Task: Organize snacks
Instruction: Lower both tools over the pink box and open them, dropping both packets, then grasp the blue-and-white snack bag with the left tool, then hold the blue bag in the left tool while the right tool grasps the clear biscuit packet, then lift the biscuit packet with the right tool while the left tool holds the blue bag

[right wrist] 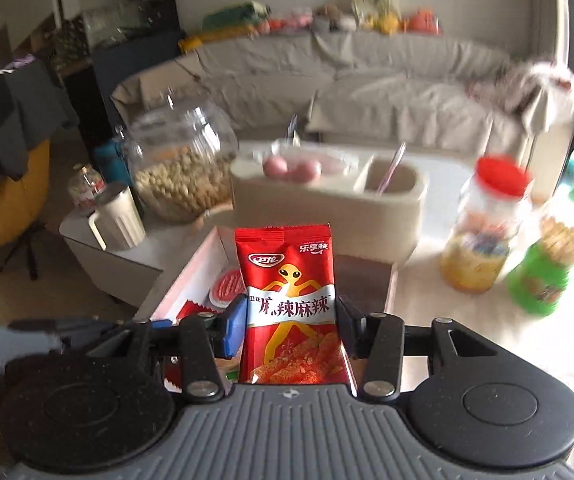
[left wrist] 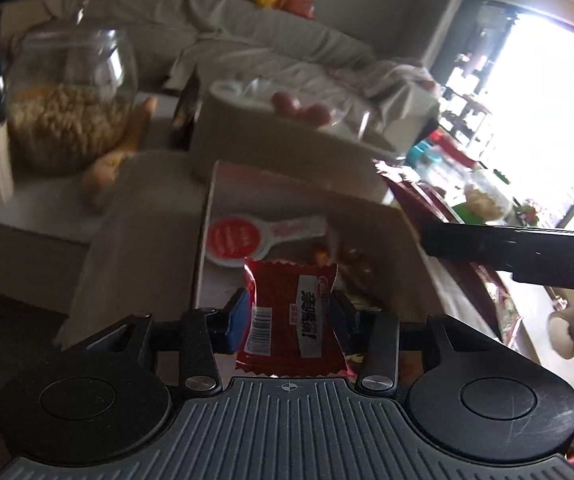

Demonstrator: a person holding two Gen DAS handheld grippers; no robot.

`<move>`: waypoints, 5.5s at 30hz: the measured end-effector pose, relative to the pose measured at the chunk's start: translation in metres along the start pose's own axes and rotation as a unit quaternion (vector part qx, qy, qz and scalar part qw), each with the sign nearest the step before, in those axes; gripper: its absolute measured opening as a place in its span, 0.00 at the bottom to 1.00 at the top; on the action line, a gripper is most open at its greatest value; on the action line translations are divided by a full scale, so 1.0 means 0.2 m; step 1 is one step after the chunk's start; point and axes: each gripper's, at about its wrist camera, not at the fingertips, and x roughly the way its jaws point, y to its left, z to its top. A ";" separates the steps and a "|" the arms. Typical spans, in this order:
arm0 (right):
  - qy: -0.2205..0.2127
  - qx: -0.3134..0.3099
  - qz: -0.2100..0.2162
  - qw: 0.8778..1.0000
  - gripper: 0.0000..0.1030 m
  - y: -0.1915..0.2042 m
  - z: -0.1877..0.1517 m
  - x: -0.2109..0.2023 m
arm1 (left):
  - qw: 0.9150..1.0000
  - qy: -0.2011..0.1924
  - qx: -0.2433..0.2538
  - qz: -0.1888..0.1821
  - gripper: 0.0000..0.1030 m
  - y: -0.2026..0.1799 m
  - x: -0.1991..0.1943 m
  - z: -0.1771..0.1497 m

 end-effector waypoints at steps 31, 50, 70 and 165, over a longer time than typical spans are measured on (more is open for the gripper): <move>0.000 -0.006 -0.032 0.999 0.76 -0.32 -1.04 -0.67 | 0.998 0.024 0.055 0.003 0.58 -0.24 0.02 0.16; -0.012 0.001 -0.181 0.983 0.82 -0.54 -1.34 -1.09 | 0.981 0.096 0.099 -0.133 0.50 -0.39 -0.48 -0.50; 0.020 -0.011 0.021 1.000 0.47 -0.16 -1.39 -0.69 | 0.978 0.143 0.000 -0.154 0.50 -0.30 -0.37 -0.90; -0.024 0.024 -0.100 0.994 0.97 -0.45 -1.37 -0.52 | 0.979 0.034 0.195 -0.038 0.91 -0.61 -0.23 -0.91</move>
